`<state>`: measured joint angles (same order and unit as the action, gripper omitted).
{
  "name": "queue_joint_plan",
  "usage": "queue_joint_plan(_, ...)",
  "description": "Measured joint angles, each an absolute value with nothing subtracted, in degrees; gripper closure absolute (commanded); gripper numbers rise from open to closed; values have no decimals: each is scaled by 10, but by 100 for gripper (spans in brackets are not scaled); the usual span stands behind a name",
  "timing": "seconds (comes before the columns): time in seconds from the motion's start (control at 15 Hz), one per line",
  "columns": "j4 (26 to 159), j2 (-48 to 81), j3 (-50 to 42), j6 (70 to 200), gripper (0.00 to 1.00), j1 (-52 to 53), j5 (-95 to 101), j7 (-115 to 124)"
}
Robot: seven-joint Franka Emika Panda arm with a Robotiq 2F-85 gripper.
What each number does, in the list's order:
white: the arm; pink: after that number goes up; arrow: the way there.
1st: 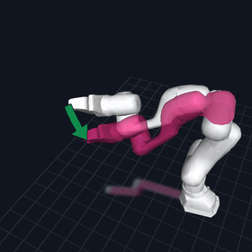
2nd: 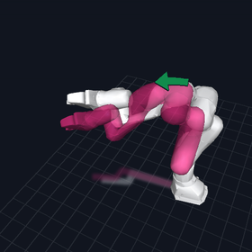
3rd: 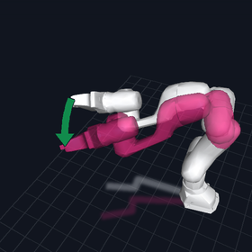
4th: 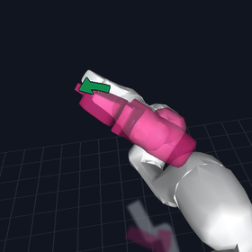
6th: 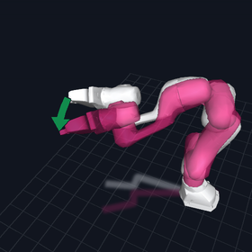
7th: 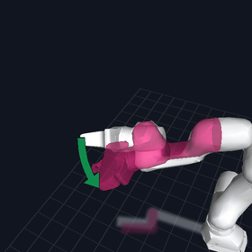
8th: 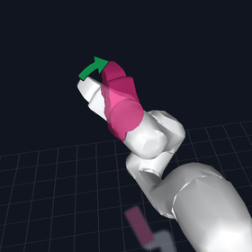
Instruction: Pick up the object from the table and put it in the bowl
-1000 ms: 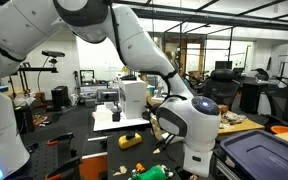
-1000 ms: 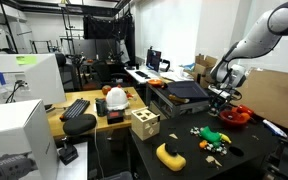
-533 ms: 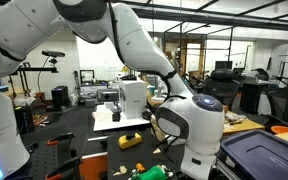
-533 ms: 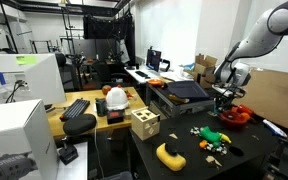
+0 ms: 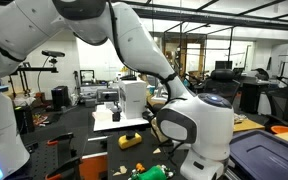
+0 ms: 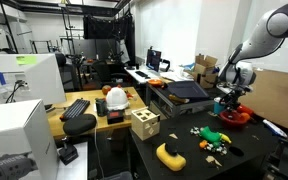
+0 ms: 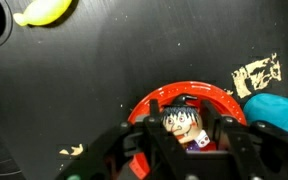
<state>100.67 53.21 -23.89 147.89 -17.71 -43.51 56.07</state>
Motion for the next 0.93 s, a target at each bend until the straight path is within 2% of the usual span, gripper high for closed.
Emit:
queue_joint_plan(0.27,995,549,-247,1479,81,-186,-399,629)
queue_joint_plan(0.33,991,554,-248,1479,64,-189,-389,644)
queue_joint_plan(0.4,986,558,-248,1479,31,-192,-381,659)
queue_joint_plan(0.47,982,563,-248,1480,30,-193,-372,673)
queue_joint_plan(0.53,979,567,-248,1481,25,-195,-363,685)
queue_joint_plan(0.73,978,571,-247,1491,1,-192,-332,706)
queue_joint_plan(0.93,985,570,-246,1522,0,-170,-283,722)
